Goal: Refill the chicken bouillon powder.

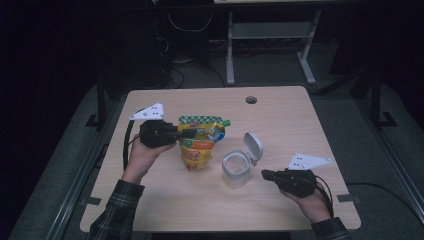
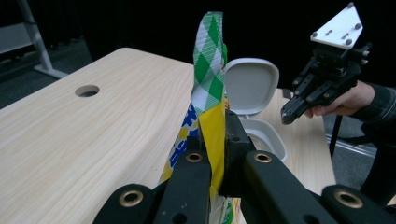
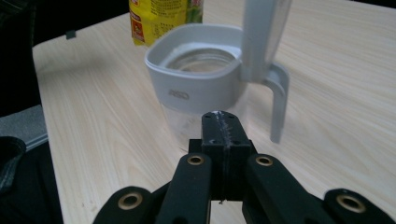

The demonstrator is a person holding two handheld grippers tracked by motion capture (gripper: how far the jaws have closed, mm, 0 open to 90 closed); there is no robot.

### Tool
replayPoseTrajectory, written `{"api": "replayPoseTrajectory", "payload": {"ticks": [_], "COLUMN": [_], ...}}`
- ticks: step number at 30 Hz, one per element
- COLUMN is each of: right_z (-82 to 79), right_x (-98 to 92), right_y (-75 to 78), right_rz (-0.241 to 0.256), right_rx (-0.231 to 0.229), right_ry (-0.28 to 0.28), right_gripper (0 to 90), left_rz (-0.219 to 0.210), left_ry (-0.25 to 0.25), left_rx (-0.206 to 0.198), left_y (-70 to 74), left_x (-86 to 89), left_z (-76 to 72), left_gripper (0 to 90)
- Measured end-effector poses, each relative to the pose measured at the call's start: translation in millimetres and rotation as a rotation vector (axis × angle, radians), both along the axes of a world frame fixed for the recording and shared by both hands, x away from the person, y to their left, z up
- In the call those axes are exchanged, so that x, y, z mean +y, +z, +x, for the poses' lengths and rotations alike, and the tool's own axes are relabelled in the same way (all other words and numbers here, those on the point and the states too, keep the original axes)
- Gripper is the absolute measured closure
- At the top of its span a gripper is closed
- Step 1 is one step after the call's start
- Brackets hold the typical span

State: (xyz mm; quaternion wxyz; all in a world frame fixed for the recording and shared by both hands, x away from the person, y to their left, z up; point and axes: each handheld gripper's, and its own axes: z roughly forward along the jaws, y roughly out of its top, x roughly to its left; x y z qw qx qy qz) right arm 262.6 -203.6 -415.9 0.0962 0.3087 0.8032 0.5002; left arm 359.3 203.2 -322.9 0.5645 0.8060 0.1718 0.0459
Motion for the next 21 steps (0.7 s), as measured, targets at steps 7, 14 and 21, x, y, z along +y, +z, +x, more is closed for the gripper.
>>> {"api": "replayPoseTrajectory", "payload": {"ticks": [7, 14, 21], "right_z": [-2.8, 1.5, 4.0], "right_x": [12.6, 24.4, 38.4], "right_y": [7.3, 13.7, 18.0], "right_rz": [0.021, 0.035, 0.042], "right_rx": [-0.011, -0.021, -0.038], "right_ry": [0.017, 0.010, 0.000], "right_gripper": [90.0, 90.0, 90.0], "left_rz": [-0.039, -0.049, -0.054], "left_ry": [-0.004, -0.018, -0.035], "left_rx": [-0.004, 0.000, 0.009], "left_y": [6.5, 10.3, 11.6], "left_x": [5.2, 5.5, 3.4], "left_z": [-2.7, -5.2, -6.1], "left_gripper": [90.0, 90.0, 90.0]}}
